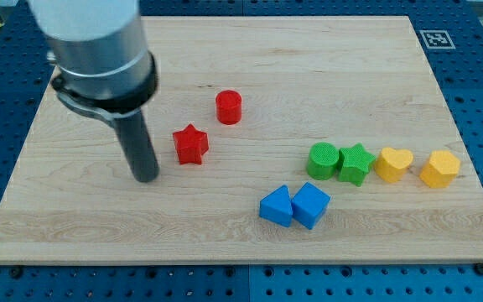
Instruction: Push the red star into the green circle
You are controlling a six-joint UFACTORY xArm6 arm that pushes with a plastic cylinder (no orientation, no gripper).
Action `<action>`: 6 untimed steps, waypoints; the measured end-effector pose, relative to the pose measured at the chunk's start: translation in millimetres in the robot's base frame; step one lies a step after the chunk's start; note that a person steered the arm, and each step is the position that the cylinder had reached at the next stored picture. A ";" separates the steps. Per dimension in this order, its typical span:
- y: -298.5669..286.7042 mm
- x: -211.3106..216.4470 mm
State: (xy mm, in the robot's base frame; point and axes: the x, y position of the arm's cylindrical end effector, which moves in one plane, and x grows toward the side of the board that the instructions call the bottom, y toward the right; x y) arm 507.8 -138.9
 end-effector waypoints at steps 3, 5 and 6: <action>43.4 -35.2; 67.9 -33.7; 86.9 -33.1</action>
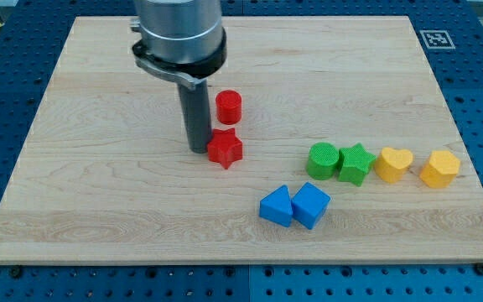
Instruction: Push the red star into the green circle
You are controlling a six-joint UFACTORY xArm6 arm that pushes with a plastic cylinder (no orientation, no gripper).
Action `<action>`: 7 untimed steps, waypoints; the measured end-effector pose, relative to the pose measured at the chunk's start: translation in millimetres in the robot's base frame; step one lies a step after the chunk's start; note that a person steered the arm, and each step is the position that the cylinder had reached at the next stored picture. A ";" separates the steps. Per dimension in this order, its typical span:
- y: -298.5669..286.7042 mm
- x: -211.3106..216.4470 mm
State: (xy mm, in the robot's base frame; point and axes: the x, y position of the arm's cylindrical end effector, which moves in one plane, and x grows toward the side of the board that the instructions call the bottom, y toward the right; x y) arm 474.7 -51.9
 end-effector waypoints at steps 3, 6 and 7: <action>31.3 2.4; 46.7 7.4; 61.0 13.6</action>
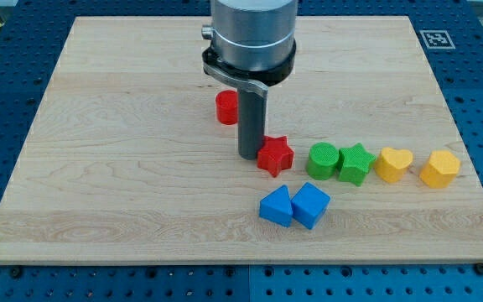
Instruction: Push the red star into the green circle
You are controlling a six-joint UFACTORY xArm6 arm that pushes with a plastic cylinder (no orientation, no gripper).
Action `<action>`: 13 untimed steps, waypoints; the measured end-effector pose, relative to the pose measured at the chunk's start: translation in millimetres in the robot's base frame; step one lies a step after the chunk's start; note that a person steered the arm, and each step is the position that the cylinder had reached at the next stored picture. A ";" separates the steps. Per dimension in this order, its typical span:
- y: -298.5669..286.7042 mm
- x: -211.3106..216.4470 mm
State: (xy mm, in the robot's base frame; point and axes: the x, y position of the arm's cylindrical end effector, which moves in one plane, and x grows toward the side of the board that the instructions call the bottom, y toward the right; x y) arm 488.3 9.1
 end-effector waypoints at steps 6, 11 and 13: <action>35.5 2.6; 54.0 8.1; 76.8 13.0</action>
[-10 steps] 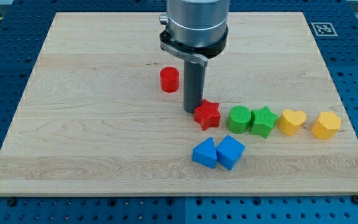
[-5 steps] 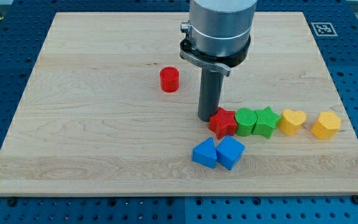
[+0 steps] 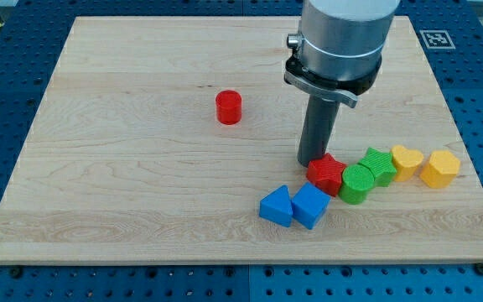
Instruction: Push the red star into the green circle
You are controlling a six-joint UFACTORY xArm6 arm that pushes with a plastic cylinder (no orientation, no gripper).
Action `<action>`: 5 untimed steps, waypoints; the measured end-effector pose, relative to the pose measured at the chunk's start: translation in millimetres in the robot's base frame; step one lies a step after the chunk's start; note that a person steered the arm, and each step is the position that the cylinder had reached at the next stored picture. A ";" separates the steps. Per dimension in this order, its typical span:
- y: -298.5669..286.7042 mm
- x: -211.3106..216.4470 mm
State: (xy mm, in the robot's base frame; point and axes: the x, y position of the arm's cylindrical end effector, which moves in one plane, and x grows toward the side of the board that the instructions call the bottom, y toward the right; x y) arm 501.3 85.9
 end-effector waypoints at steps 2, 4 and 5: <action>24.8 10.4; 31.3 16.7; 31.3 27.1</action>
State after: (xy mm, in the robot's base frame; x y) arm 528.4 117.1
